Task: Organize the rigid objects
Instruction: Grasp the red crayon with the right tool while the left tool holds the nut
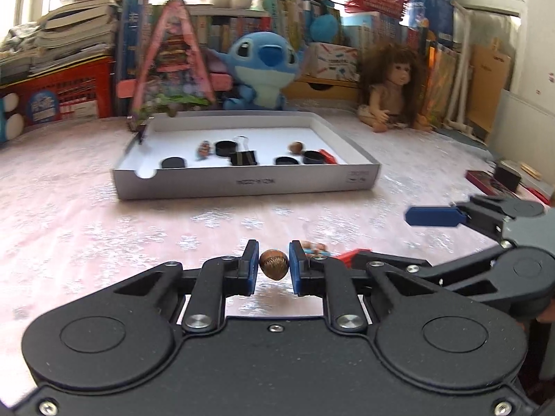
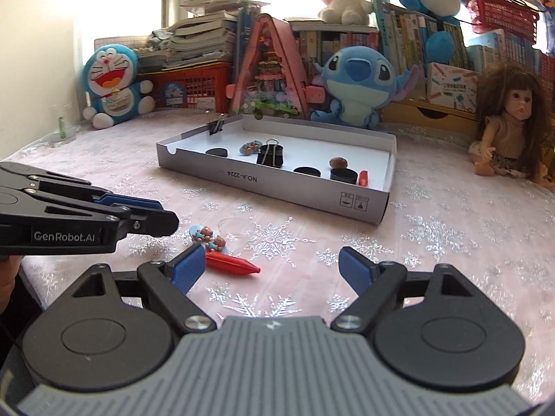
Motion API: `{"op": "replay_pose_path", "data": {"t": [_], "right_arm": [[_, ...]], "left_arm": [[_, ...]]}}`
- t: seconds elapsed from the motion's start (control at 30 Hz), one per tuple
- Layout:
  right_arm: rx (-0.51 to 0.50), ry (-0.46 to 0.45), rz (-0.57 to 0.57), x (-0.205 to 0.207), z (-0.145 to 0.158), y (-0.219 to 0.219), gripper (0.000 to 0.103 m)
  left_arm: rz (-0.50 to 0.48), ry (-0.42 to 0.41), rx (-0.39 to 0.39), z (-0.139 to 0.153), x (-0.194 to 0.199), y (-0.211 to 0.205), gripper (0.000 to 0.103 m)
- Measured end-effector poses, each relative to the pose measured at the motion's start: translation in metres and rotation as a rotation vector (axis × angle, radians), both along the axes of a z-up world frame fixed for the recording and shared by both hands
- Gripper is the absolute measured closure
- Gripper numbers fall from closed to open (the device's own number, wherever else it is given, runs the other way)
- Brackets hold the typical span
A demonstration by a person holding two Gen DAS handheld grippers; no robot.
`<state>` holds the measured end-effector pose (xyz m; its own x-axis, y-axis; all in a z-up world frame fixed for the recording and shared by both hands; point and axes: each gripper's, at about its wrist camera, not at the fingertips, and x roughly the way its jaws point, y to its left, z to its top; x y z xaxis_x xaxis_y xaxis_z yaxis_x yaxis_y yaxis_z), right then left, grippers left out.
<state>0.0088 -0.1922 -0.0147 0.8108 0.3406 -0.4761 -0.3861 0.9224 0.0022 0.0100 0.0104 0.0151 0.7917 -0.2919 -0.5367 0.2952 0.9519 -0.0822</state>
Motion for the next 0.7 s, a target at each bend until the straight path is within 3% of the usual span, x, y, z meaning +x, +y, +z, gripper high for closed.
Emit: {"op": "replay_pose_path", "data": {"t": [0.43,0.7], "right_arm": [[0.061,0.002,-0.221,-0.013,-0.007,0.021,0.013],[0.071,-0.039,-0.277,-0.022,-0.011,0.034,0.013]], "left_arm": [[0.088,0.0,-0.008,-0.01,0.008,0.018,0.086],[0.106,-0.017,-0.029,-0.014,0.005,0.022,0.086]]}}
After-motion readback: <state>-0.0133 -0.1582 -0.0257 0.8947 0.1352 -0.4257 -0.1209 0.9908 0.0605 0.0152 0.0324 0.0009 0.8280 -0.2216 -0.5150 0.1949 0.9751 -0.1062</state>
